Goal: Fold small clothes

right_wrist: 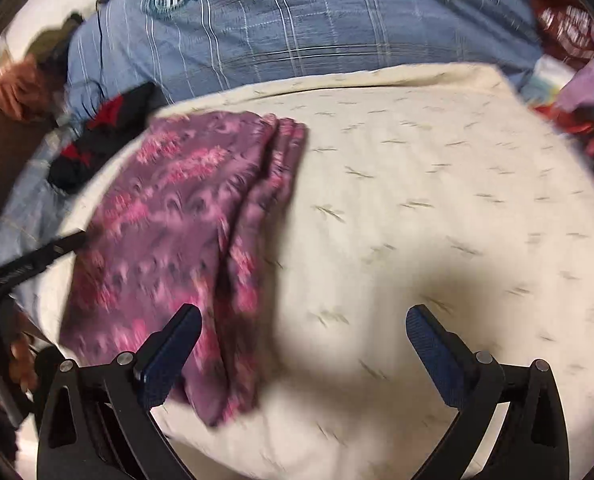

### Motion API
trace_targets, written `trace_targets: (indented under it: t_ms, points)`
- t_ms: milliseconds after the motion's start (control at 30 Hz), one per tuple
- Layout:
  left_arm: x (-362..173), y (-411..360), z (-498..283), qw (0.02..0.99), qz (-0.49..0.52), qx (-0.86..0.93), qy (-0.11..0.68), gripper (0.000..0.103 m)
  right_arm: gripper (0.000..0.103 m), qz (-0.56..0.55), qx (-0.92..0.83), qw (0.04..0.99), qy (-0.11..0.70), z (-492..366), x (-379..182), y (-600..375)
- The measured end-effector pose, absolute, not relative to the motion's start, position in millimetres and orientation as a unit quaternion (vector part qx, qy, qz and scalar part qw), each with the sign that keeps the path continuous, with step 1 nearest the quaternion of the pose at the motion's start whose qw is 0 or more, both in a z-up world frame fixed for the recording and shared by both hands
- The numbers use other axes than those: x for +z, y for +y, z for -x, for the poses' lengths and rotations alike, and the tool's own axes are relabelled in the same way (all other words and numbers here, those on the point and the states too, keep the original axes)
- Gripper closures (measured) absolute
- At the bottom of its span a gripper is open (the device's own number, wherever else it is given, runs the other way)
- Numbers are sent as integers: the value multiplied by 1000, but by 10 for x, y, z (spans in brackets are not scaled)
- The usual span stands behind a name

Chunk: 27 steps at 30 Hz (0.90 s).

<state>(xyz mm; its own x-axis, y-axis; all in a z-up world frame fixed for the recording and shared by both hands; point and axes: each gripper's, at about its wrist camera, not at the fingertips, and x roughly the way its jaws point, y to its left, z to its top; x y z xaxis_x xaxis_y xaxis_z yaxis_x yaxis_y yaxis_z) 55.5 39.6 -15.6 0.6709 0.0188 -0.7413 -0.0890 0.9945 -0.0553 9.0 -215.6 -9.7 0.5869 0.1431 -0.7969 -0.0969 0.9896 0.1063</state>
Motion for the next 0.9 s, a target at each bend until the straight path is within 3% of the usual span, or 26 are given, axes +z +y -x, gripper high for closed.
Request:
trace_targets:
  t_ms: [200, 900]
  points:
    - [-319, 308, -192, 904, -39, 86, 417, 21, 0, 17, 44, 911, 410, 332, 42, -2100]
    - [-226, 62, 152, 914, -41, 1, 404, 21, 0, 107, 25, 910, 400, 459, 146, -1824]
